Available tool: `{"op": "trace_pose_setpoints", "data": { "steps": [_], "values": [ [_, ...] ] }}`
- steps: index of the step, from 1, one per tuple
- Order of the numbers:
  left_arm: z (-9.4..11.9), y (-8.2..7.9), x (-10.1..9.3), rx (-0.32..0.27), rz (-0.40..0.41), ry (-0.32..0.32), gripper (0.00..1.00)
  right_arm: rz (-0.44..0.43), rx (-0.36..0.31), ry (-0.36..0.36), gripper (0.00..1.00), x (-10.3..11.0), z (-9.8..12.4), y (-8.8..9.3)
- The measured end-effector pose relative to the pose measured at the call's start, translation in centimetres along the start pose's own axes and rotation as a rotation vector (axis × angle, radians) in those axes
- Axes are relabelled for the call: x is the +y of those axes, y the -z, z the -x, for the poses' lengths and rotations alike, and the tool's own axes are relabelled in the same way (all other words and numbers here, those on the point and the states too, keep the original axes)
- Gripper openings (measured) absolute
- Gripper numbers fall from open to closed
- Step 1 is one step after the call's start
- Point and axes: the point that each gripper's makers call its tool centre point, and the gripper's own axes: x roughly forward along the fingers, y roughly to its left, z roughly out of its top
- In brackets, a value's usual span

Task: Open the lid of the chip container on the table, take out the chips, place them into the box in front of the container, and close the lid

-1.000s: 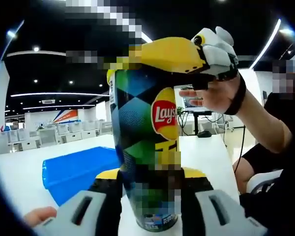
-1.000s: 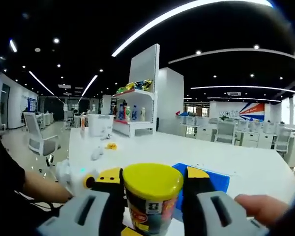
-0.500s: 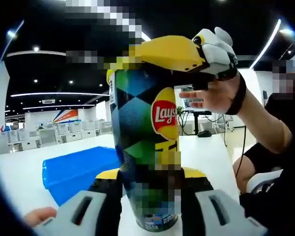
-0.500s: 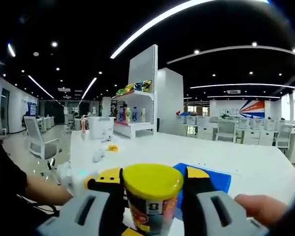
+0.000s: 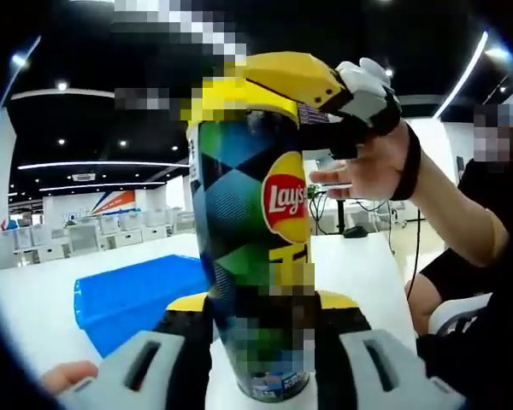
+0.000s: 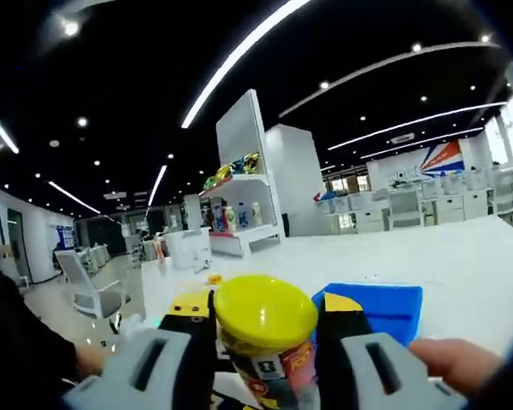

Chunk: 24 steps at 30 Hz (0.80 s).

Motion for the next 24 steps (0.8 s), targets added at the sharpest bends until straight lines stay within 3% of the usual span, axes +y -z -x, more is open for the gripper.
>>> {"op": "trace_pose_setpoints", "data": {
  "steps": [4, 10, 14, 19, 23, 24],
  "values": [
    [0.0, 0.0, 0.0, 0.0, -0.001, 0.002, 0.46, 0.0, -0.031, 0.018, 0.39, -0.3, 0.7, -1.7],
    [0.0, 0.1, 0.0, 0.004, -0.006, 0.0, 0.46, 0.06, -0.1, 0.087, 0.39, -2.0, 2.6, -6.0],
    [0.0, 0.1, -0.1, 0.007, -0.012, -0.002, 0.46, 0.115, -0.141, 0.186, 0.39, -4.7, 4.8, -8.9],
    [0.0, 0.2, 0.0, 0.004, -0.022, -0.003, 0.46, 0.094, -0.195, 0.304, 0.39, -8.9, 8.6, -11.3],
    [0.0, 0.2, 0.0, 0.006, -0.023, -0.005, 0.46, 0.114, -0.204, 0.44, 0.39, -13.1, 11.6, -11.0],
    [0.0, 0.2, 0.0, 0.007, -0.023, -0.006, 0.46, 0.136, -0.193, 0.504, 0.39, -14.9, 12.7, -10.3]
  ]
}}
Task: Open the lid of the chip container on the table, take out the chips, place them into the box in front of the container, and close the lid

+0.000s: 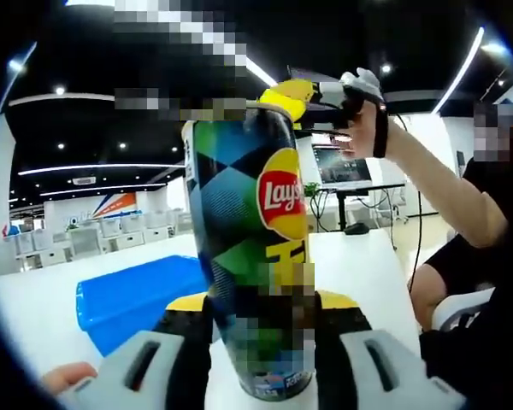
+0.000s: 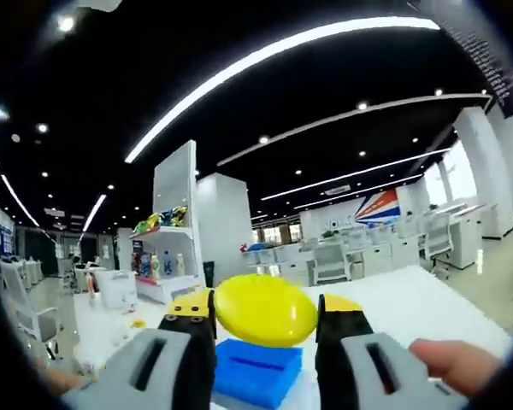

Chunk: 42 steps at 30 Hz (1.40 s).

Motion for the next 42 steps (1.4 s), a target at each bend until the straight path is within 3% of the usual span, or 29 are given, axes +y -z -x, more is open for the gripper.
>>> {"op": "trace_pose_setpoints", "data": {
  "steps": [3, 5, 8, 11, 12, 18, 26, 37, 39, 42],
  "values": [
    [0.0, 0.0, 0.0, -0.001, 0.004, -0.003, 0.46, 0.093, 0.022, 0.142, 0.39, -4.5, 0.3, 2.4],
    [0.0, 0.0, 0.0, -0.003, 0.008, -0.005, 0.46, 0.153, 0.071, 0.249, 0.39, -8.2, 0.6, 5.5],
    [-0.1, 0.0, -0.1, -0.003, 0.019, -0.001, 0.46, 0.176, 0.146, 0.339, 0.39, -12.6, 1.0, 11.2],
    [-0.1, 0.1, -0.1, 0.002, 0.03, 0.005, 0.46, 0.178, 0.174, 0.365, 0.39, -14.7, 1.3, 15.6],
    [-0.1, 0.1, -0.1, 0.003, 0.031, 0.005, 0.46, 0.214, 0.218, 0.399, 0.39, -15.8, 1.7, 17.5],
    [-0.1, 0.2, -0.1, -0.001, 0.035, 0.004, 0.46, 0.294, 0.307, 0.425, 0.4, -17.3, 2.6, 22.4],
    [-0.1, 0.4, -0.1, 0.011, 0.022, 0.0, 0.46, 0.307, 0.371, 0.465, 0.41, -18.6, 3.5, 23.8],
    [0.0, 0.7, -0.1, 0.012, 0.024, -0.003, 0.46, 0.296, 0.365, 0.434, 0.46, -17.9, 3.3, 24.2],
    [0.0, 0.7, -0.1, 0.011, 0.026, -0.004, 0.45, 0.306, 0.355, 0.442, 0.49, -18.0, 3.4, 23.8],
    [0.0, 0.7, -0.1, 0.012, 0.028, -0.005, 0.45, 0.301, 0.251, 0.479, 0.48, -18.2, 3.8, 21.5]
  ]
}}
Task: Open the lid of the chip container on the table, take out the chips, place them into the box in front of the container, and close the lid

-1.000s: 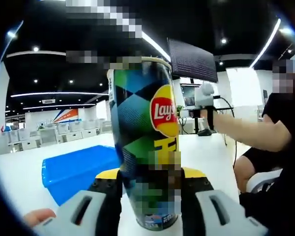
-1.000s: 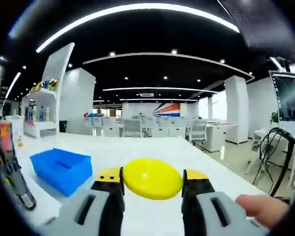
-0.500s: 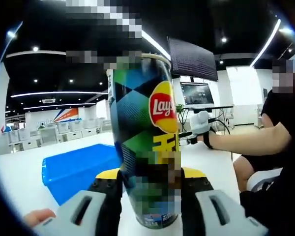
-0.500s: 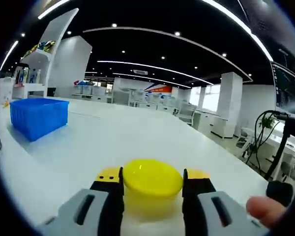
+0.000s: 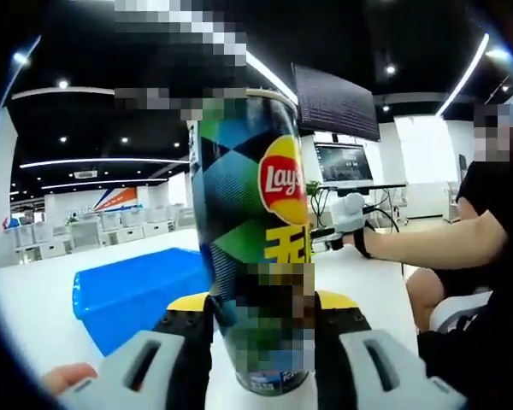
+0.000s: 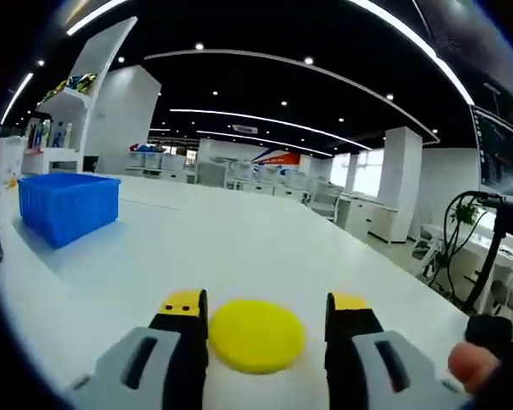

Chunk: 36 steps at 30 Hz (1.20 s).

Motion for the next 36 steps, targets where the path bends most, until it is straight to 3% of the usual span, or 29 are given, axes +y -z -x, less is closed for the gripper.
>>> {"op": "trace_pose_setpoints", "data": {
  "steps": [3, 5, 7, 8, 11, 12, 13, 14, 16, 17, 19, 21, 23, 27, 29, 31, 36],
  "values": [
    [0.0, 0.0, 0.0, 0.003, -0.002, -0.002, 0.45, -0.051, -0.06, 0.006, 0.45, 0.3, 0.8, -2.0],
    [0.0, 0.0, 0.0, 0.004, -0.002, -0.001, 0.45, -0.091, -0.11, -0.073, 0.44, 2.6, 1.6, -4.9],
    [0.0, 0.0, 0.0, 0.003, -0.002, -0.002, 0.45, -0.121, -0.167, -0.163, 0.43, 5.5, 2.8, -9.1],
    [0.0, 0.0, 0.0, 0.003, -0.001, -0.002, 0.45, -0.136, -0.209, -0.229, 0.41, 7.4, 3.8, -12.2],
    [0.1, 0.0, -0.1, 0.003, -0.001, -0.004, 0.45, -0.092, -0.242, -0.399, 0.3, 12.5, 7.0, -18.6],
    [0.1, 0.0, -0.1, 0.003, -0.001, -0.005, 0.45, -0.082, -0.271, -0.512, 0.29, 15.3, 8.9, -21.3],
    [0.1, 0.0, -0.1, 0.002, -0.003, -0.006, 0.45, -0.078, -0.277, -0.549, 0.29, 16.3, 9.6, -22.1],
    [0.1, 0.0, -0.1, 0.001, -0.003, -0.007, 0.45, -0.07, -0.268, -0.656, 0.28, 18.7, 10.9, -24.1],
    [0.1, 0.0, -0.1, -0.001, -0.003, -0.01, 0.45, -0.052, -0.195, -0.84, 0.24, 23.2, 14.2, -25.9],
    [0.1, 0.0, -0.1, -0.002, -0.004, -0.01, 0.45, -0.048, -0.17, -0.887, 0.2, 24.5, 15.1, -26.6],
    [0.1, 0.0, -0.1, -0.001, -0.005, -0.013, 0.45, 0.033, -0.062, -0.994, 0.14, 27.7, 16.9, -26.8],
    [0.1, 0.0, -0.1, 0.0, -0.005, -0.019, 0.45, 0.168, 0.078, -1.036, 0.12, 29.8, 17.5, -25.7],
    [0.1, 0.0, -0.1, -0.002, -0.006, -0.024, 0.46, 0.345, 0.161, -1.016, 0.12, 30.9, 17.2, -24.2],
    [0.2, 0.0, 0.0, -0.017, -0.004, -0.034, 0.45, 0.591, 0.294, -0.923, 0.11, 31.1, 16.1, -21.2],
    [0.2, 0.0, 0.0, -0.023, -0.004, -0.037, 0.45, 0.647, 0.355, -0.92, 0.11, 31.2, 16.4, -20.2],
    [0.2, 0.0, 0.0, -0.027, -0.004, -0.041, 0.45, 0.644, 0.422, -0.944, 0.11, 31.4, 17.2, -19.6],
    [0.2, 0.0, 0.1, -0.033, -0.003, -0.047, 0.45, 0.728, 0.499, -0.923, 0.12, 31.4, 17.9, -18.9]
  ]
}}
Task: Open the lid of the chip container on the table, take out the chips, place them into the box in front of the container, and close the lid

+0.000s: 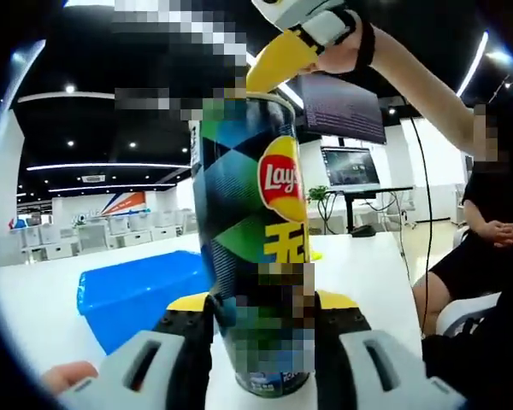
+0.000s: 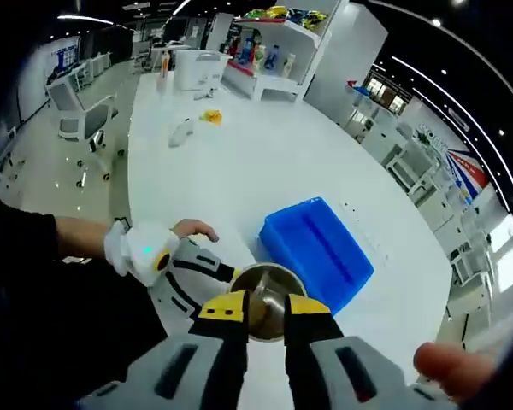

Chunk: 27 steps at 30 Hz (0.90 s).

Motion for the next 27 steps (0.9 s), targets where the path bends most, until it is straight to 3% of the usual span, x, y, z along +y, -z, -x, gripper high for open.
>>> {"op": "trace_pose_setpoints", "data": {
  "steps": [3, 5, 8, 12, 14, 17, 18, 20, 22, 27],
  "values": [
    [0.0, 0.0, 0.0, 0.0, 0.001, -0.001, 0.45, 0.017, 0.055, 0.001, 0.13, 0.0, -0.6, 0.4],
    [0.0, 0.0, 0.0, 0.001, -0.001, -0.004, 0.45, 0.019, 0.054, 0.005, 0.15, -0.3, -0.5, 0.2],
    [0.0, 0.0, 0.0, -0.006, -0.001, -0.007, 0.45, -0.02, 0.004, 0.039, 0.15, -2.2, 0.5, -0.5],
    [0.0, 0.0, 0.0, -0.009, 0.001, -0.006, 0.45, -0.069, 0.057, 0.091, 0.14, -5.2, 0.4, 1.5],
    [0.0, 0.0, 0.0, -0.005, 0.0, -0.005, 0.45, -0.123, 0.116, 0.031, 0.14, -5.0, -0.3, 3.3],
    [0.0, 0.0, -0.1, -0.005, 0.001, -0.005, 0.45, -0.166, 0.102, -0.033, 0.1, -4.8, -1.2, 4.1],
    [0.0, 0.0, -0.1, -0.006, 0.001, -0.005, 0.45, -0.14, 0.08, -0.067, 0.1, -4.6, -1.6, 4.2],
    [0.0, 0.0, -0.1, -0.006, 0.001, -0.005, 0.45, -0.19, 0.078, -0.09, 0.1, -4.6, -1.8, 4.5],
    [0.0, 0.0, -0.1, -0.006, 0.0, -0.006, 0.45, -0.26, -0.018, -0.084, 0.11, -5.1, -1.4, 3.2],
    [-0.2, 0.0, -0.1, -0.006, 0.002, -0.003, 0.45, -0.293, -0.037, -0.139, 0.16, -4.5, -0.2, 2.3]
  ]
}}
